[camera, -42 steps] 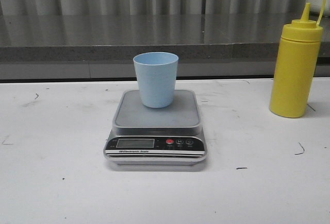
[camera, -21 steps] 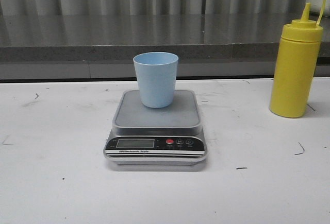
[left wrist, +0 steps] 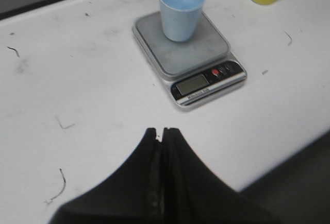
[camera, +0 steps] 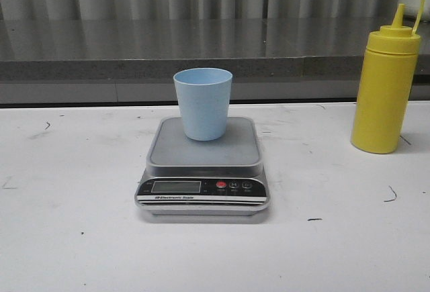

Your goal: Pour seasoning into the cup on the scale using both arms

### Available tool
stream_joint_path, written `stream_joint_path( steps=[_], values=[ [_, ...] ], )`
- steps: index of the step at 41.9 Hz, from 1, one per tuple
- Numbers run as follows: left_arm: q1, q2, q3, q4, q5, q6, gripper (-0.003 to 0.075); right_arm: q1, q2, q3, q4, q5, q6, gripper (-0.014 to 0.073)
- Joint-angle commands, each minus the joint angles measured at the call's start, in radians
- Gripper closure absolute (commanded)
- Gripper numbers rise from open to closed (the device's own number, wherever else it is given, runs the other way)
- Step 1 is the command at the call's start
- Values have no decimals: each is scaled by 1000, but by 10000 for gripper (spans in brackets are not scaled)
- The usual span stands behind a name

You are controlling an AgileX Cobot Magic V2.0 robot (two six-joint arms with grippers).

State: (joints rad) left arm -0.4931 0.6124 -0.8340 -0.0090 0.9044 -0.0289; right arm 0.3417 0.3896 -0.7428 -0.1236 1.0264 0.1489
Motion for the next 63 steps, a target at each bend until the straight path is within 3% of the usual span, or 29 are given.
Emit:
stream_joint_path(
  steps=[1,15,24,34,63],
  values=[
    [75,-70,15,9,-131,-3,740,-1,8,-31,-18,-61,1,659],
    [331,-455,522,9,-652,-3,740,-1,8,-31,-18,-61,1,659],
    [401,-617,751,-23,-782,-3,740,-1,8,-31,-18,-61,1,659],
    [415,-635,863,-36,-929,-3,740,-1,8,-31,-18,-60,1,659],
    [427,-633,863,-36,-948,-3,740,-1,8,-31,-18,-60,1,659]
  ],
)
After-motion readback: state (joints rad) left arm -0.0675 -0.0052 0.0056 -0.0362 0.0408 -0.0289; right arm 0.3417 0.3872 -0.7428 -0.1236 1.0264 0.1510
